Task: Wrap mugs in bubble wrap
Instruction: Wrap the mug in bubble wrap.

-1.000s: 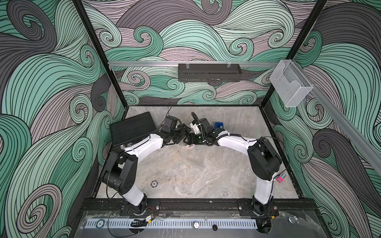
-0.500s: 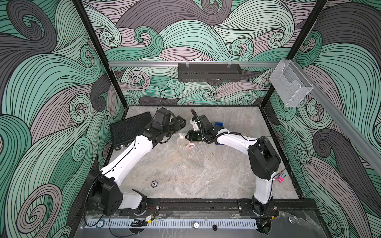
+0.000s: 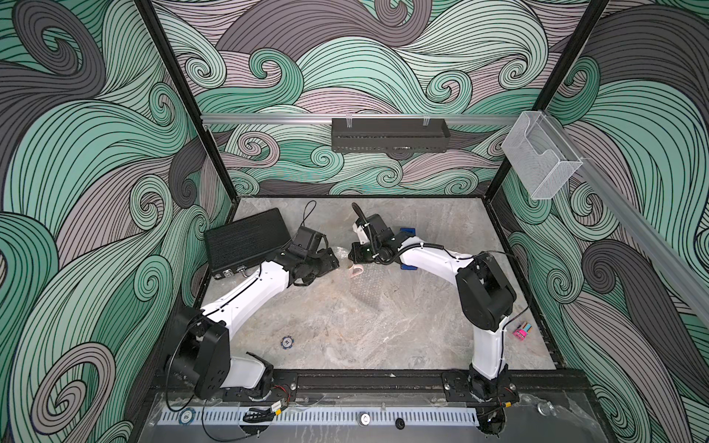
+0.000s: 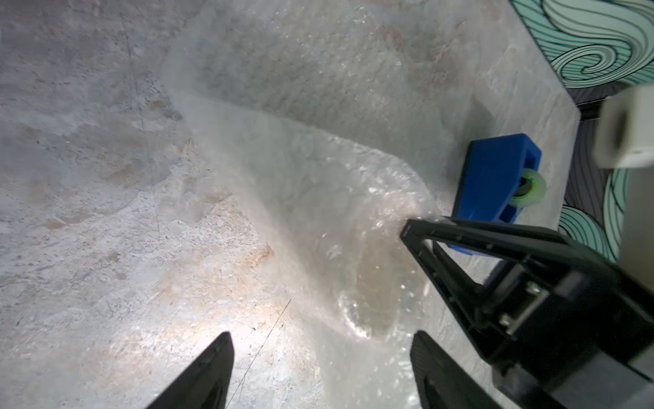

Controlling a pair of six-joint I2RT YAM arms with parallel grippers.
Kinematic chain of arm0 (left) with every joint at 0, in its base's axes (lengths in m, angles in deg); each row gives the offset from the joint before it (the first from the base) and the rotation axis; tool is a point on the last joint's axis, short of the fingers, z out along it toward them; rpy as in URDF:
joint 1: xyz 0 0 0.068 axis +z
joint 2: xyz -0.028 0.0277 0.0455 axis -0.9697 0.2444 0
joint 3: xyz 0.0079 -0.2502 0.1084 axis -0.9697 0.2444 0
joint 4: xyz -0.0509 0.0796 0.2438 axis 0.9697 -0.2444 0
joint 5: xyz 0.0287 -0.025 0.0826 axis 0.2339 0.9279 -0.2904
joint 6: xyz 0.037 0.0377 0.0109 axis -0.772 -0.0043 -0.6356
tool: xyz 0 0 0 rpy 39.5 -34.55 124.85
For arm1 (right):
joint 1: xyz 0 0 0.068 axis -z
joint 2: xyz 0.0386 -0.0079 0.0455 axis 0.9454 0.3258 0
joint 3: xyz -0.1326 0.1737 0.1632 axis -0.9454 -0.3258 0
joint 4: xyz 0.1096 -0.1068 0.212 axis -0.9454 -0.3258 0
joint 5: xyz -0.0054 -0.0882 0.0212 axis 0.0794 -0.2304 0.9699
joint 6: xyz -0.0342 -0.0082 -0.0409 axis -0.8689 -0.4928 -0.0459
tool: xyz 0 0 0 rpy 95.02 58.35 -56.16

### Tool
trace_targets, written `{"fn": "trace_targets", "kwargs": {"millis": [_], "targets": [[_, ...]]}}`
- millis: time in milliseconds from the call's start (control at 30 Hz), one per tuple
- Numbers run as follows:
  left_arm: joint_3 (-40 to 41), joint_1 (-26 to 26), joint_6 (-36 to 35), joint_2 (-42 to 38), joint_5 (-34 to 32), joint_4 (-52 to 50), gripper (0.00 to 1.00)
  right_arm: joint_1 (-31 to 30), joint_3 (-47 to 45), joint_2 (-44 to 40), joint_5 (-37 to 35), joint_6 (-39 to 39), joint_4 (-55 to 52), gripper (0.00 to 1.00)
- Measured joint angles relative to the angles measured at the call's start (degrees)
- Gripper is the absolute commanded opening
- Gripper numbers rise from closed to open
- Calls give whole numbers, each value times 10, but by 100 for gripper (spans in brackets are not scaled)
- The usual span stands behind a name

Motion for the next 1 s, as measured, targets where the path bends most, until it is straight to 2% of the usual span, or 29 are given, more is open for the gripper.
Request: {"fn": "trace_targets", "kwargs": {"millis": [200, 400, 467, 533, 633, 700, 800, 1000], "targets": [[-7, 0, 3, 63, -2, 14, 76, -6, 17, 7, -15, -18, -25, 16], [-7, 0, 15, 75, -24, 9, 76, -19, 24, 7, -35, -39, -35, 18], [-7, 0, 17, 79, -27, 9, 75, -20, 25, 7, -38, -44, -40, 24], [-7, 0, 20, 83, -30, 10, 75, -20, 24, 7, -41, -48, -46, 42], [-5, 0, 25, 86, -31, 15, 74, -21, -3, -6, -51, -55, -25, 63], [-3, 0, 28, 85, -31, 19, 74, -21, -47, -39, -52, -57, -5, 71], [2, 0, 34, 84, -30, 25, 74, -21, -96, -106, -46, -65, 9, 78], [2, 0, 37, 78, -24, 29, 74, -29, -176, -245, 30, -66, 80, 76]]}}
